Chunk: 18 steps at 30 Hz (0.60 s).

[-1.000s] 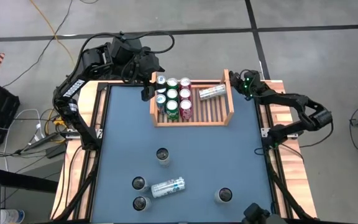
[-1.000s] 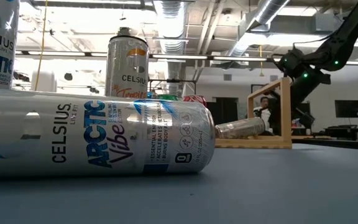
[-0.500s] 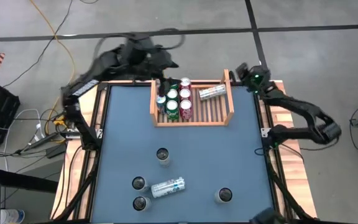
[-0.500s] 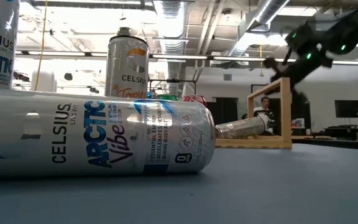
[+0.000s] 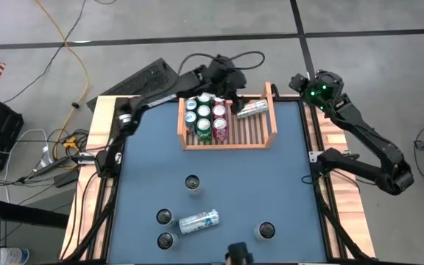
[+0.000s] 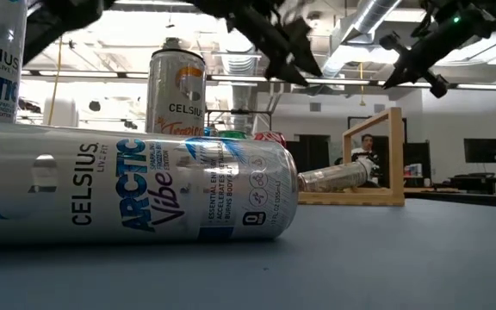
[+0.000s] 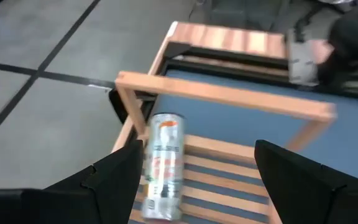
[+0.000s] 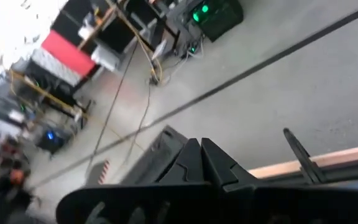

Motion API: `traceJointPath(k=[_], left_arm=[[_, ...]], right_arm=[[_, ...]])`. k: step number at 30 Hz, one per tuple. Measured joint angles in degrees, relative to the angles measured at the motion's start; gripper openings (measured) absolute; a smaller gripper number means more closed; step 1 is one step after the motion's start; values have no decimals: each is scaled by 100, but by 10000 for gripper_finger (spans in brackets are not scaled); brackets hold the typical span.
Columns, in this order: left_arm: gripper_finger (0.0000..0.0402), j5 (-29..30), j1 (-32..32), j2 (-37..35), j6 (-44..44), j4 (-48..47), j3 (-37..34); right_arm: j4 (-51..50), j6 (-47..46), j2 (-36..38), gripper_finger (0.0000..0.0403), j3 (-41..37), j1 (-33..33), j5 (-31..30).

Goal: Place canned beverage on shelf
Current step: Put the light yellow soda can on the shelf

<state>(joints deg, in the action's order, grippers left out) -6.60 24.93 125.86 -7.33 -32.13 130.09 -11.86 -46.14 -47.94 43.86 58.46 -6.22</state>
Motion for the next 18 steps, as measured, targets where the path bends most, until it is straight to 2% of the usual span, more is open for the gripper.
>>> traceJointPath(k=[6,11,18], left_arm=[[296,317,-2,883,-93,188,496],[296,301,16,1040,168,190,373],[299,497,47,1425,-261,447,373]], right_arm=[[-540,346,0,0,0,-314,46],[-857,592,-7,0,0,-513,48],[-874,631,-38,0,0,-602,44]])
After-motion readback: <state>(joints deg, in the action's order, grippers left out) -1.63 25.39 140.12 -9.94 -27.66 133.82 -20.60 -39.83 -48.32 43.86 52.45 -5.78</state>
